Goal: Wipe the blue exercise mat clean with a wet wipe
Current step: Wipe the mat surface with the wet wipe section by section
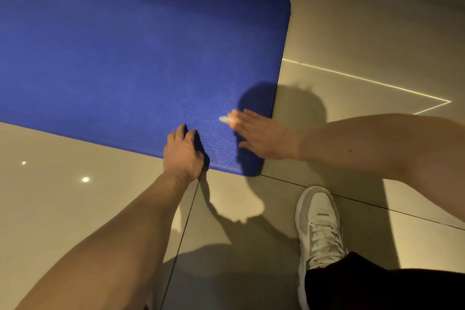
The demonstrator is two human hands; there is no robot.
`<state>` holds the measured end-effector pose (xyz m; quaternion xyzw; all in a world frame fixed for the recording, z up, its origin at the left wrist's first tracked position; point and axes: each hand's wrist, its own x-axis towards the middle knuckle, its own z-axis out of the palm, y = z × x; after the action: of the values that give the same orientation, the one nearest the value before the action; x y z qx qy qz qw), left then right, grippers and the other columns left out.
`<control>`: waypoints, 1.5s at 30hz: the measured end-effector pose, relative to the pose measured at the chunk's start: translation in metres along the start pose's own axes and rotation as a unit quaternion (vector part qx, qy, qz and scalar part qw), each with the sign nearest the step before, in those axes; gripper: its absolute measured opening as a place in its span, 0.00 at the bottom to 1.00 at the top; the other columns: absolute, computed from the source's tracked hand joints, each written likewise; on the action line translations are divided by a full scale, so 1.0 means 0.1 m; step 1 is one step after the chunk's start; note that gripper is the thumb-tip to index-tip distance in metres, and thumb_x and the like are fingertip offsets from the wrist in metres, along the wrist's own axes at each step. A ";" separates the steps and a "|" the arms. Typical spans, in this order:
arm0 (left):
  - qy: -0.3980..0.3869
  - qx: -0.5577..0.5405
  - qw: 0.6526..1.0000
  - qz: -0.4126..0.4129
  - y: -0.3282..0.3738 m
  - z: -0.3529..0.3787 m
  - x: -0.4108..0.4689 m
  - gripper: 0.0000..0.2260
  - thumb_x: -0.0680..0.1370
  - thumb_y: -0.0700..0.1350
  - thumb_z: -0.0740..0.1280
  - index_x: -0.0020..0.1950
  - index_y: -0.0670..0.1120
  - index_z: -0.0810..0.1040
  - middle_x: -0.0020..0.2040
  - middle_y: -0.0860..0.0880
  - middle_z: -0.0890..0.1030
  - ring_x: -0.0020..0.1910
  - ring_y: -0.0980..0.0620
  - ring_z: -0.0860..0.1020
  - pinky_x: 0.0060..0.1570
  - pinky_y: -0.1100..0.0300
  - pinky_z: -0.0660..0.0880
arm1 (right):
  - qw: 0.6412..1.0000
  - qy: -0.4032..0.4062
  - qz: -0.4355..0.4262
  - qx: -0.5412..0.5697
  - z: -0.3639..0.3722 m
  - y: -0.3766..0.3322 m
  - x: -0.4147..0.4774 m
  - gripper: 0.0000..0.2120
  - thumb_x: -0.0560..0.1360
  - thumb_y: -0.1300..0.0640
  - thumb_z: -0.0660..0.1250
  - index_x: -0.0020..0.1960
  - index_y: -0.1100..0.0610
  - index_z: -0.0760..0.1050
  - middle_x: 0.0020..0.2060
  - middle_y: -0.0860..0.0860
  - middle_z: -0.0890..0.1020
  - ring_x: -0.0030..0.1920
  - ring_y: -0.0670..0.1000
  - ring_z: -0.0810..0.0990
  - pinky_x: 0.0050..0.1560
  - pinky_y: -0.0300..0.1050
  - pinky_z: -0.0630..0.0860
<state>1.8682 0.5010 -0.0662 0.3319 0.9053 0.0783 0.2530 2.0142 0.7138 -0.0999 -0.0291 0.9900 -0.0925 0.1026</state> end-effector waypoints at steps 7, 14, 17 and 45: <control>0.002 0.021 1.000 0.011 0.01 -0.04 0.24 0.27 0.77 0.44 0.66 0.76 0.45 0.66 0.78 0.44 0.59 0.74 0.41 0.59 0.69 0.45 0.64 | 0.984 0.028 0.176 0.019 -0.18 0.59 0.50 0.30 0.84 0.55 0.56 0.81 0.64 0.52 0.83 0.55 0.51 0.82 0.60 0.49 0.80 0.58 0.52; -0.001 0.049 0.998 0.028 0.04 -0.14 0.45 0.28 0.77 0.44 0.66 0.77 0.45 0.65 0.79 0.44 0.58 0.74 0.40 0.58 0.69 0.46 0.63 | 0.989 0.045 0.122 0.066 0.06 -0.10 0.61 0.30 0.81 0.54 0.61 0.78 0.69 0.59 0.79 0.62 0.61 0.78 0.64 0.59 0.77 0.59 0.58; -0.010 0.061 0.998 0.033 0.07 -0.15 0.50 0.27 0.78 0.44 0.65 0.77 0.44 0.65 0.79 0.44 0.58 0.74 0.40 0.58 0.70 0.47 0.62 | 0.997 0.036 0.045 0.060 0.25 -0.34 0.48 0.30 0.80 0.53 0.63 0.74 0.72 0.65 0.77 0.65 0.64 0.77 0.66 0.62 0.77 0.62 0.58; -0.100 0.180 0.974 0.100 0.13 -0.28 0.29 0.27 0.78 0.49 0.65 0.76 0.46 0.63 0.76 0.47 0.61 0.72 0.42 0.61 0.68 0.50 0.64 | 0.901 0.059 0.295 0.311 -0.39 -0.93 0.08 0.29 0.80 0.64 0.61 0.80 0.56 0.63 0.75 0.53 0.73 0.72 0.57 0.72 0.70 0.50 0.69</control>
<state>1.8424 0.5304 -0.0503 0.4670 0.8371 -0.0945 0.2689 2.0016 0.6290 -0.0465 0.3036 0.8781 -0.3631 0.0703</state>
